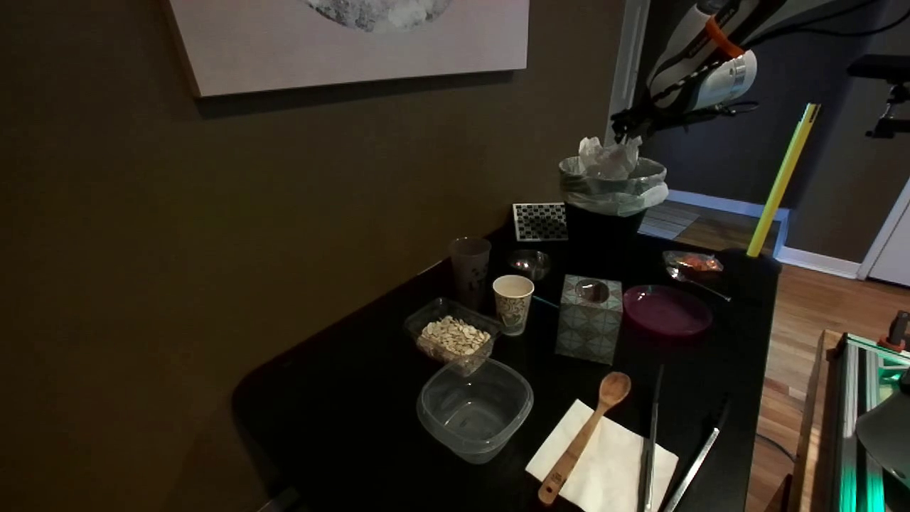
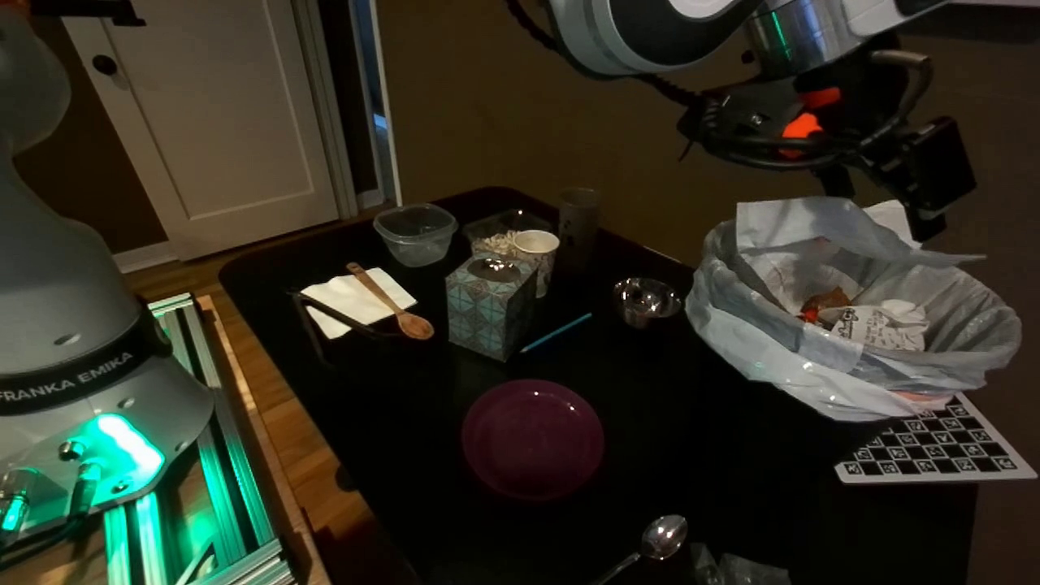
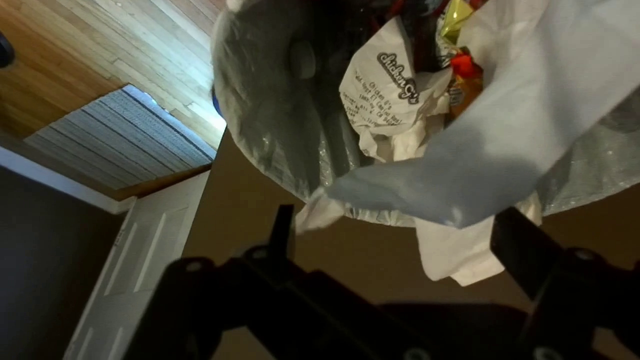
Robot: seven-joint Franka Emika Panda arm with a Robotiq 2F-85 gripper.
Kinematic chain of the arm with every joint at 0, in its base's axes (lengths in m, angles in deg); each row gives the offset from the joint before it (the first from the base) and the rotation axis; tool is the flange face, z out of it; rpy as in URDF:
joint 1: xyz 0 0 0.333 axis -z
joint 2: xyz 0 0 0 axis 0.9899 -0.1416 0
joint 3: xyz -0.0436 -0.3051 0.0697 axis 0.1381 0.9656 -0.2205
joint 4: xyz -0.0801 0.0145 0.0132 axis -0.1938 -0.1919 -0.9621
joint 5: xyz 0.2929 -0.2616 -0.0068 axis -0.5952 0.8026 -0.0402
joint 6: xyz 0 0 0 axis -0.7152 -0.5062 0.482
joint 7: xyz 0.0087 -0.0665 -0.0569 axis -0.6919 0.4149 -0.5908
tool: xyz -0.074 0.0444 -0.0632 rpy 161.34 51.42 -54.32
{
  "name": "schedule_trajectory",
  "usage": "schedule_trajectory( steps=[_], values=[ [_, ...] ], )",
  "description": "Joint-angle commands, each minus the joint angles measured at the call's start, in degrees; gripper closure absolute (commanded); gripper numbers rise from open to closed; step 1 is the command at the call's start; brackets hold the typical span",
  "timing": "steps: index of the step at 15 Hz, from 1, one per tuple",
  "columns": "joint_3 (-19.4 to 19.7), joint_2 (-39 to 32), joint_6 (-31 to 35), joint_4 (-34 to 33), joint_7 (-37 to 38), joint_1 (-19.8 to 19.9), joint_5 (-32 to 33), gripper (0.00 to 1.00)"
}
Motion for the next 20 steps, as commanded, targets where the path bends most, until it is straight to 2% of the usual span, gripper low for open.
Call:
schedule_trajectory(
  steps=[1, 2, 3, 4, 5, 6, 7, 8, 9, 10, 11, 15, 16, 20],
  values=[
    [-9.17, 3.25, -4.12, 2.52, -7.79, 5.89, -8.76, 0.0],
    [8.99, -1.96, 2.62, -1.29, 8.15, -5.35, 7.31, 0.0],
    [2.96, -0.38, 0.58, -0.26, 4.18, -1.54, 2.11, 0.0],
    [1.75, 0.2, -0.24, 0.04, 2.68, -0.84, 1.21, 0.0],
    [7.38, -1.44, 2.39, -1.04, 8.41, -4.35, 6.06, 0.0],
    [-2.18, 1.53, -0.71, 1.38, -0.52, 1.64, -2.87, 0.0],
    [5.13, -0.9, 0.7, -0.73, 5.83, -2.92, 3.36, 0.0],
    [-3.48, 1.68, -1.88, 1.35, -1.45, 2.46, -4.86, 0.0],
    [-3.62, 1.63, -2.67, 0.99, -1.31, 2.5, -6.03, 0.0],
    [-1.58, 0.74, -2.21, 0.51, -1.17, 0.83, -6.76, 0.0],
    [-4.17, 1.05, -2.97, 0.46, -2.03, 2.83, -8.16, 0.0],
    [-6.44, 3.24, -6.75, 1.25, -4.94, 3.91, -11.28, 0.0],
    [-4.25, 4.86, -9.14, 1.92, -4.42, 1.85, -10.91, 0.0],
    [-2.3, 11.5, -15.6, 3.95, -4.74, 0.75, -7.89, 0.0]
  ],
)
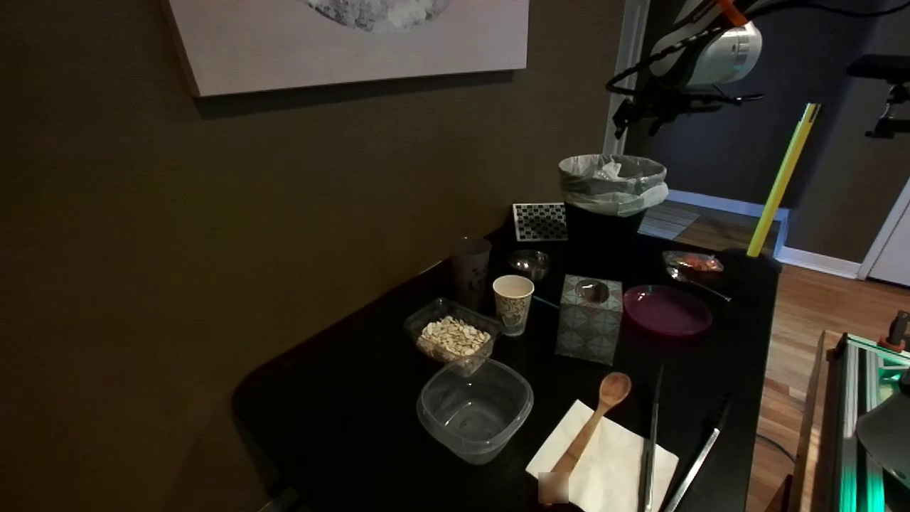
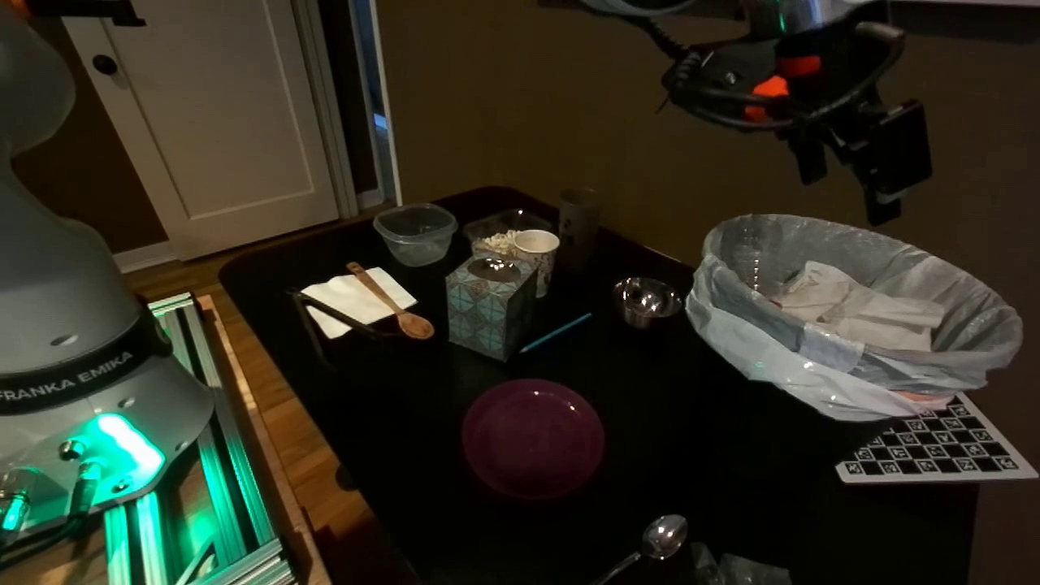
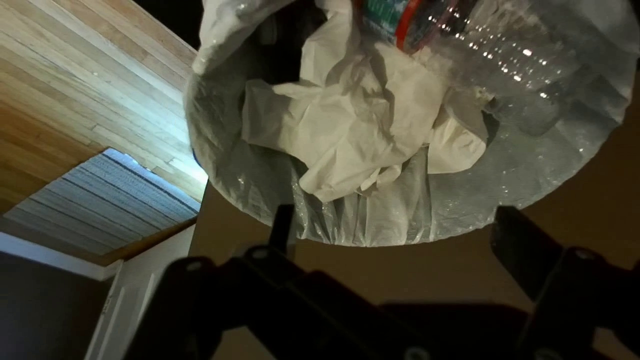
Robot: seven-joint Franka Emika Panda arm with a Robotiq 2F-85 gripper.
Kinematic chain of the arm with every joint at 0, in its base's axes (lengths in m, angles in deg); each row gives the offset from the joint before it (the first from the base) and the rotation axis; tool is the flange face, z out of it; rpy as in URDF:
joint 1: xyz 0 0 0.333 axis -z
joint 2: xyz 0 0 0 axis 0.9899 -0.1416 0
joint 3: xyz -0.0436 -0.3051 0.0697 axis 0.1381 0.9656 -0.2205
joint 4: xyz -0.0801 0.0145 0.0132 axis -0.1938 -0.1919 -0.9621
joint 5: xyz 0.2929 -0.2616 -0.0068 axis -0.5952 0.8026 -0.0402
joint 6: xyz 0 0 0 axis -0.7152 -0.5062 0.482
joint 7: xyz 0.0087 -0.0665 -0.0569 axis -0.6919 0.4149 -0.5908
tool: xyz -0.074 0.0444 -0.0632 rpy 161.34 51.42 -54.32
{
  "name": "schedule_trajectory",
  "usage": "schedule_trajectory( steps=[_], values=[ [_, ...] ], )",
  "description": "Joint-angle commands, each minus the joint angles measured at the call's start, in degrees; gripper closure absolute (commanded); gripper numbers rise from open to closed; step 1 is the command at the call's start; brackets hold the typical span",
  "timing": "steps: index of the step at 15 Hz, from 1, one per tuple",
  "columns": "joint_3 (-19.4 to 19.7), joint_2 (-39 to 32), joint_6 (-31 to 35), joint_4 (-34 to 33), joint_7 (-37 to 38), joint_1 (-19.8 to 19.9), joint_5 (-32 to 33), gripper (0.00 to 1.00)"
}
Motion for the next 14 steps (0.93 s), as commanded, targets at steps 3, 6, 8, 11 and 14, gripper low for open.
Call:
schedule_trajectory(
  steps=[3, 6, 8, 11, 14],
  values=[
    [2.24, 12.01, -9.75, 5.68, -1.83, -1.45, 2.28, 0.0],
    [2.13, 16.47, -13.88, 8.31, 0.09, -1.35, 4.98, 0.0],
    [1.7, 18.87, -15.4, 10.03, 1.78, -1.01, 7.42, 0.0],
    [2.28, 16.08, -14.09, 6.85, -0.27, -1.37, 5.23, 0.0],
    [2.29, 15.72, -14.09, 6.72, -0.27, -1.4, 5.22, 0.0]
  ],
)
